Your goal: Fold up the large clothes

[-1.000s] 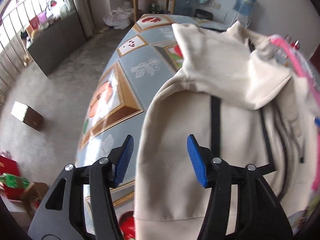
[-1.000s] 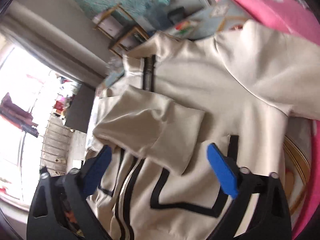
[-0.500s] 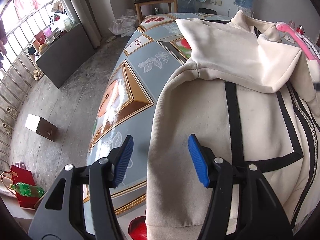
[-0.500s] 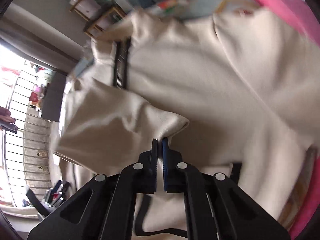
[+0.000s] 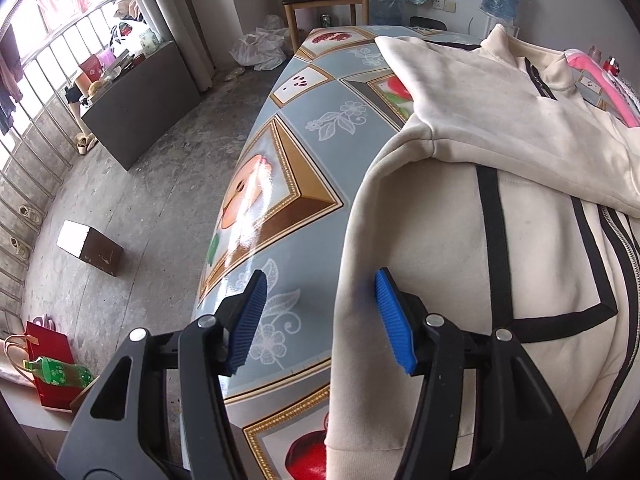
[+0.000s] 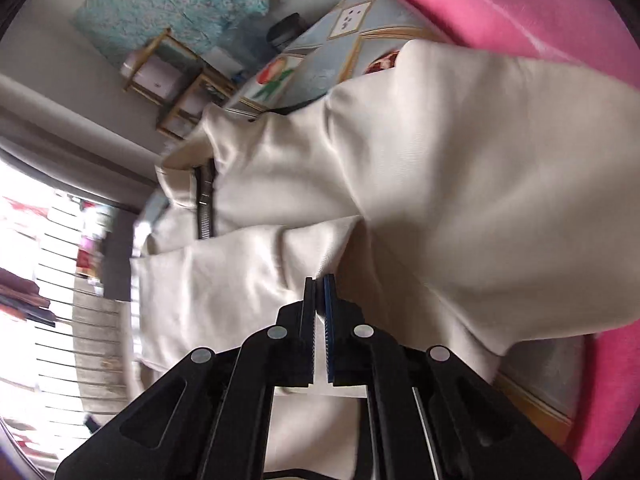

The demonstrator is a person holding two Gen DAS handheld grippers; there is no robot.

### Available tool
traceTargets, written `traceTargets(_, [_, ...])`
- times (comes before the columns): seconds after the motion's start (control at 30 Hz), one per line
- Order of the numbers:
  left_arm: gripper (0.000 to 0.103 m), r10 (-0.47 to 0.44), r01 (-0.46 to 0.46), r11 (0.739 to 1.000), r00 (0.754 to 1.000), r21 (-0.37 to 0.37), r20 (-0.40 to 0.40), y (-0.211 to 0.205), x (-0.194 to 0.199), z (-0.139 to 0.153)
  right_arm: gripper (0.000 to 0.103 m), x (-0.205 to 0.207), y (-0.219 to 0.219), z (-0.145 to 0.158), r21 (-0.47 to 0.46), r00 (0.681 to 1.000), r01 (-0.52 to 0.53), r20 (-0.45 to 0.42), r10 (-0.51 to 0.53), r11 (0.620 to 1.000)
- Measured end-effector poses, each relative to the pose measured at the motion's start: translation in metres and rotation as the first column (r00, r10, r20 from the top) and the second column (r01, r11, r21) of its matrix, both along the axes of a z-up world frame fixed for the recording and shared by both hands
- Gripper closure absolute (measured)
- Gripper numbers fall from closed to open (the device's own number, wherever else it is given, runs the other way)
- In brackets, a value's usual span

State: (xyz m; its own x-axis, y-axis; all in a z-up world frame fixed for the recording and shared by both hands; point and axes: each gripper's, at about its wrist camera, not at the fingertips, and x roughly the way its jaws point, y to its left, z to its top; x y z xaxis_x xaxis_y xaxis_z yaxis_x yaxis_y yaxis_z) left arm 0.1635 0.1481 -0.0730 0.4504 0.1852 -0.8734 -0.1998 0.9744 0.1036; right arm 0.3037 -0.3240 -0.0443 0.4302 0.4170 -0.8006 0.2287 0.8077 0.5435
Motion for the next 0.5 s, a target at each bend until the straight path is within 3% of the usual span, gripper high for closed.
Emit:
traceTargets(0.03, [0.049, 0.002, -0.002, 1.0, 1.0, 0.001, -0.001, 0.001, 0.0, 0.0, 0.099, 0.0, -0.002, 0.002, 0.007, 1.0, -0.006, 0.009, 0.006, 1.0])
traceTargets(0.17, [0.05, 0.013, -0.012, 0.999, 1.0, -0.034, 0.012, 0.007, -0.007, 0.006, 0.093, -0.005, 0.002, 0.011, -0.13, 0.999, -0.04, 0.01, 0.042, 0.991])
traceTargets(0.23, [0.05, 0.014, -0.012, 0.999, 0.999, -0.052, 0.044, 0.009, -0.012, 0.017, 0.074, -0.008, 0.003, 0.005, -0.164, 0.998, -0.065, 0.001, 0.066, 0.984])
traceTargets(0.3, [0.05, 0.01, -0.006, 0.999, 0.998, -0.052, 0.068, 0.008, -0.014, 0.029, 0.061, -0.01, 0.007, -0.008, -0.195, 0.996, -0.091, -0.029, 0.087, 0.977])
traceTargets(0.4, [0.05, -0.009, 0.015, 0.998, 0.995, -0.053, 0.095, 0.004, -0.013, 0.046, 0.062, -0.004, 0.02, -0.027, -0.23, 0.99, -0.141, -0.059, 0.131, 0.963])
traceTargets(0.47, [0.05, -0.018, 0.026, 0.997, 0.994, -0.073, 0.108, 0.001, -0.011, 0.053, 0.089, -0.004, 0.029, -0.023, -0.292, 0.985, -0.171, -0.044, 0.165, 0.941])
traceTargets(0.5, [0.05, -0.021, 0.03, 0.997, 0.994, -0.077, 0.112, -0.001, -0.009, 0.056, 0.097, -0.003, 0.033, -0.017, -0.316, 0.983, -0.18, -0.036, 0.178, 0.932])
